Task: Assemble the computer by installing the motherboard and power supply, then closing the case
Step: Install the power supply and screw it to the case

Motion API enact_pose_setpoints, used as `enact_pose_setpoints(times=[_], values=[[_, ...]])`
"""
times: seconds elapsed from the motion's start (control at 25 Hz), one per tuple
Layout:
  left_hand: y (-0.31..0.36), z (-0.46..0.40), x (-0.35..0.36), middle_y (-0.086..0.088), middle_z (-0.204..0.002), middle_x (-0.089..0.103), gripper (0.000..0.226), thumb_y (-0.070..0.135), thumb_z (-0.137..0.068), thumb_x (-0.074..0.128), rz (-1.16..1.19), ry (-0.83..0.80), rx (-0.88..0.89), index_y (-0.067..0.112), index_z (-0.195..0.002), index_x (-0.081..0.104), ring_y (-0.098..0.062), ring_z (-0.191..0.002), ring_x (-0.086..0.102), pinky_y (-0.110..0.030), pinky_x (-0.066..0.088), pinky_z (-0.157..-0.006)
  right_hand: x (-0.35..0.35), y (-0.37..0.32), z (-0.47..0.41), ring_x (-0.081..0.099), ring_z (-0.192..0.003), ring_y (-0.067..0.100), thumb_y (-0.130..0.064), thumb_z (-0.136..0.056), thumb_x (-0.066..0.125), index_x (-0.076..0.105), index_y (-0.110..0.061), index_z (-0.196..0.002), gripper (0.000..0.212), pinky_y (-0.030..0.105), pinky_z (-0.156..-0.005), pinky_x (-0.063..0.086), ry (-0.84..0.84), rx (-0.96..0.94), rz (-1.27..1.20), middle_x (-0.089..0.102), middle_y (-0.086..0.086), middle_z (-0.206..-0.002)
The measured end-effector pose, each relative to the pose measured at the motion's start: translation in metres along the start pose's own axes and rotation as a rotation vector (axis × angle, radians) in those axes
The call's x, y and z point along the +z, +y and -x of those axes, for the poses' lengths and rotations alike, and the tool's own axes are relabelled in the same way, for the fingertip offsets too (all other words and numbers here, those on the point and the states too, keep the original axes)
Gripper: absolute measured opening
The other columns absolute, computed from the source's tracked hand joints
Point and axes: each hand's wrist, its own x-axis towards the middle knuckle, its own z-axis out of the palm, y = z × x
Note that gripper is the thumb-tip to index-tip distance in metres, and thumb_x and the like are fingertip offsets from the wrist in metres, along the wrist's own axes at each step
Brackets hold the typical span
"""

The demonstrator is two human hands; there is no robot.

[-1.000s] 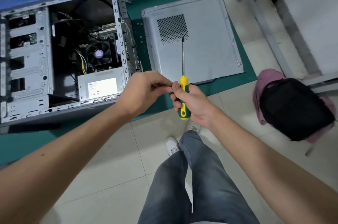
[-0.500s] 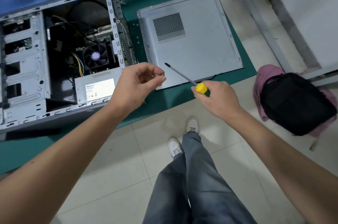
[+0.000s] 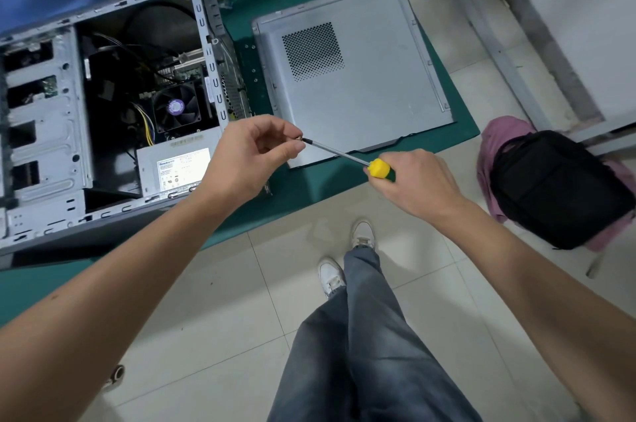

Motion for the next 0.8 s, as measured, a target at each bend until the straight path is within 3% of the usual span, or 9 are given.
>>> enact_pose_setpoints(times=[0.08, 0.24, 0.32, 0.48, 0.6, 0.68, 0.8], values=[[0.001, -0.004, -0.001, -0.007, -0.088, 0.074, 0.011, 0.013, -0.086, 0.076, -0.106, -0.027, 0.039, 0.012, -0.095, 0.072, -0.017, -0.079, 0.068, -0.024, 0.056, -0.075, -0.004, 0.004, -0.003, 0.049, -0.058, 0.030, -0.043, -0.093, 0.057, 0.050, -0.019, -0.067, 0.036, 0.031, -0.053, 0.033, -0.025, -0.013, 0.010, 0.049, -0.001, -0.056], [0.002, -0.014, -0.004, 0.007, -0.082, 0.070, 0.007, 0.017, -0.087, 0.075, -0.455, -0.134, 0.142, 0.017, -0.094, 0.073, 0.000, -0.070, 0.062, -0.014, 0.050, -0.069, -0.014, 0.009, -0.011, 0.056, -0.066, 0.030, -0.043, -0.093, 0.055, 0.053, -0.021, -0.079, 0.026, 0.032, -0.057, 0.037, -0.087, -0.037, 0.220, 0.054, 0.000, -0.067], [0.003, -0.026, -0.007, 0.006, -0.083, 0.070, 0.007, 0.019, -0.088, 0.075, -0.669, -0.209, 0.186, 0.017, -0.095, 0.074, -0.004, -0.071, 0.062, -0.019, 0.052, -0.072, -0.019, 0.008, -0.016, 0.057, -0.071, 0.029, -0.041, -0.088, 0.058, 0.052, -0.025, -0.089, 0.018, 0.033, -0.060, 0.038, -0.099, -0.033, 0.185, 0.059, -0.002, -0.074], [0.008, -0.068, -0.014, 0.005, -0.085, 0.070, 0.012, 0.019, -0.088, 0.075, -0.898, -0.392, 0.108, 0.014, -0.098, 0.074, -0.010, -0.075, 0.063, -0.025, 0.051, -0.075, -0.029, 0.009, -0.030, 0.060, -0.082, 0.019, -0.021, -0.075, 0.064, 0.048, -0.035, -0.100, 0.032, 0.041, -0.073, 0.051, -0.383, 0.033, -0.343, 0.061, -0.010, -0.095], [0.001, -0.089, -0.009, 0.009, -0.082, 0.067, 0.009, 0.021, -0.088, 0.074, -1.030, -0.570, 0.040, 0.018, -0.096, 0.073, -0.009, -0.075, 0.061, -0.027, 0.050, -0.072, -0.029, 0.019, -0.041, 0.067, -0.078, 0.031, -0.008, -0.072, 0.073, 0.064, -0.032, -0.094, 0.034, 0.050, -0.071, 0.056, -0.402, 0.150, -0.654, 0.069, -0.004, -0.094], [-0.008, -0.096, -0.001, 0.013, -0.077, 0.061, 0.008, 0.022, -0.088, 0.074, -1.119, -0.668, 0.018, 0.020, -0.095, 0.073, -0.008, -0.073, 0.058, -0.025, 0.045, -0.067, -0.021, 0.025, -0.043, 0.071, -0.072, 0.028, -0.002, -0.073, 0.081, 0.070, -0.021, -0.093, 0.030, 0.041, -0.064, 0.059, -0.371, 0.256, -0.899, 0.074, 0.003, -0.091], [-0.023, -0.105, 0.006, 0.012, -0.077, 0.061, 0.009, 0.023, -0.087, 0.072, -1.201, -0.760, -0.021, 0.019, -0.096, 0.072, -0.014, -0.076, 0.059, -0.027, 0.045, -0.068, -0.003, 0.031, -0.042, 0.073, -0.079, 0.030, 0.002, -0.081, 0.074, 0.069, -0.008, -0.091, 0.014, 0.029, -0.068, 0.059, -0.379, 0.430, -1.243, 0.074, 0.013, -0.092]])
